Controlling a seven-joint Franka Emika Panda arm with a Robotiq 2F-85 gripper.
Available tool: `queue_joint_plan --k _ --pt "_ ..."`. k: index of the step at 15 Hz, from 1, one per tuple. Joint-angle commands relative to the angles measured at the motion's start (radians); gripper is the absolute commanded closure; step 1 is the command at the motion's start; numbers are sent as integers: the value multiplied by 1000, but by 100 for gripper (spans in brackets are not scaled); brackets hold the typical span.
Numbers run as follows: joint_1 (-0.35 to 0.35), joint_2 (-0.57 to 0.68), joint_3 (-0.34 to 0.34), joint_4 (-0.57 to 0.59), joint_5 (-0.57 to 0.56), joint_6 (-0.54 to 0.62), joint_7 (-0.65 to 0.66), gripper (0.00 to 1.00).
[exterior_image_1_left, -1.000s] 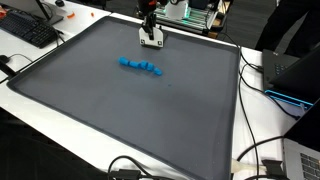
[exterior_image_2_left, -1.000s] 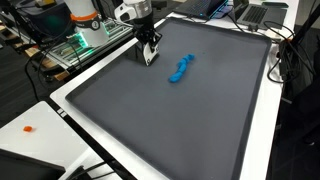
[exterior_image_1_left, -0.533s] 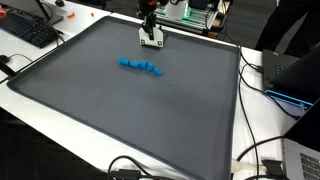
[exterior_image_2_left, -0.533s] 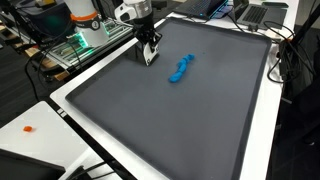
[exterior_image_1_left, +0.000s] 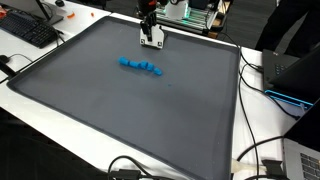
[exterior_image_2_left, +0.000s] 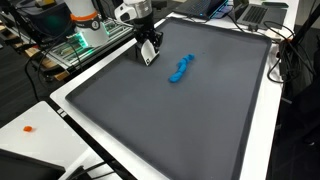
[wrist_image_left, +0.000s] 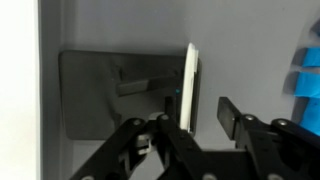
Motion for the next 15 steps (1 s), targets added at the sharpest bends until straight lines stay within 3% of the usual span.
queue_joint_plan --k 1,4,7,9,15 --pt "-16 -47 -6 -8 -62 -26 11 19" --pt "-33 -85 -9 0 -141 -72 10 0" --pt "-45 -133 -10 25 -196 -168 -38 0" --pt "-27 -173 -23 40 -137 -200 -187 0" --pt "-62 -238 7 125 -319 -355 -362 0"
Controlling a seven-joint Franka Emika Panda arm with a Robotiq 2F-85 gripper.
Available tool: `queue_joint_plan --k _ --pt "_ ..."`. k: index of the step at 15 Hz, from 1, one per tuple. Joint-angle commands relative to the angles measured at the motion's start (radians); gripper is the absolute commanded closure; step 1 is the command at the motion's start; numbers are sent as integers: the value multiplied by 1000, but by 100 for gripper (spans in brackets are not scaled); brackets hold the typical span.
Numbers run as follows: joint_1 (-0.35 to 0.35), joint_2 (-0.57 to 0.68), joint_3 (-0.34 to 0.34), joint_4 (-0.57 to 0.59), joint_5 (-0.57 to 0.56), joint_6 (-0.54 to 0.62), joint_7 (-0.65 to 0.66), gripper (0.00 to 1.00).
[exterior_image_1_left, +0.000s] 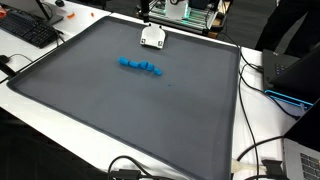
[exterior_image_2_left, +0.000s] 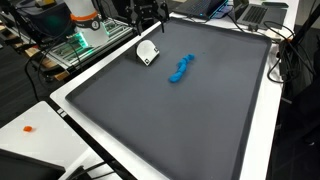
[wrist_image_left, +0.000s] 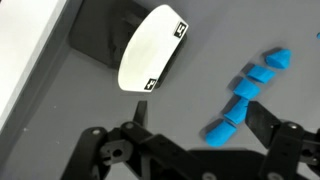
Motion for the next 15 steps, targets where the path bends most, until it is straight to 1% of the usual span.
queue_joint_plan --k 1,4,11,15 --pt "-23 -48 19 42 -102 -96 -112 0" --pt "-14 -63 20 72 -134 -116 -247 0" --pt "17 -64 6 114 -104 -101 -621 0" --pt "33 -64 -5 129 -81 -120 -771 0"
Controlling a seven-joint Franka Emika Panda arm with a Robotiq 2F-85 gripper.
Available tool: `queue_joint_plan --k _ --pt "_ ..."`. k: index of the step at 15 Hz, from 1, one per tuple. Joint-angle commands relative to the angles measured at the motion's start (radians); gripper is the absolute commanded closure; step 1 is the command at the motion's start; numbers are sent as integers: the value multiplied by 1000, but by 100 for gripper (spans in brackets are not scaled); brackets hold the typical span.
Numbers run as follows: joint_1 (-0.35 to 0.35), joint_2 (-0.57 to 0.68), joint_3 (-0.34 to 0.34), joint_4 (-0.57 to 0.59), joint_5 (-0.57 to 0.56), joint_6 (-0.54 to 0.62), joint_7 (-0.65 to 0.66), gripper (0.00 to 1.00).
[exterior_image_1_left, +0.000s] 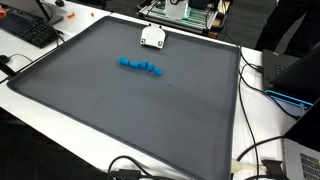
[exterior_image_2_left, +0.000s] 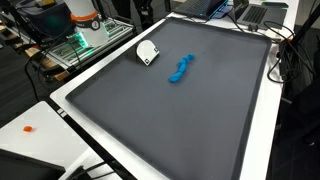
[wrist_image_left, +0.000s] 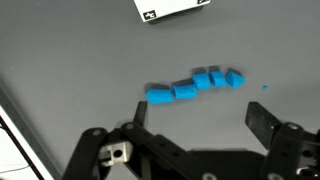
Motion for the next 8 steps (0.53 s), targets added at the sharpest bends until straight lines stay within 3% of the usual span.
queue_joint_plan --k 1,5,6,8 --pt "26 -11 -22 8 30 -38 -130 0" --pt "42 -13 -37 15 52 -79 -247 0" --pt "26 0 -19 12 23 -36 -187 0" --pt "30 0 -23 17 29 -50 -214 0"
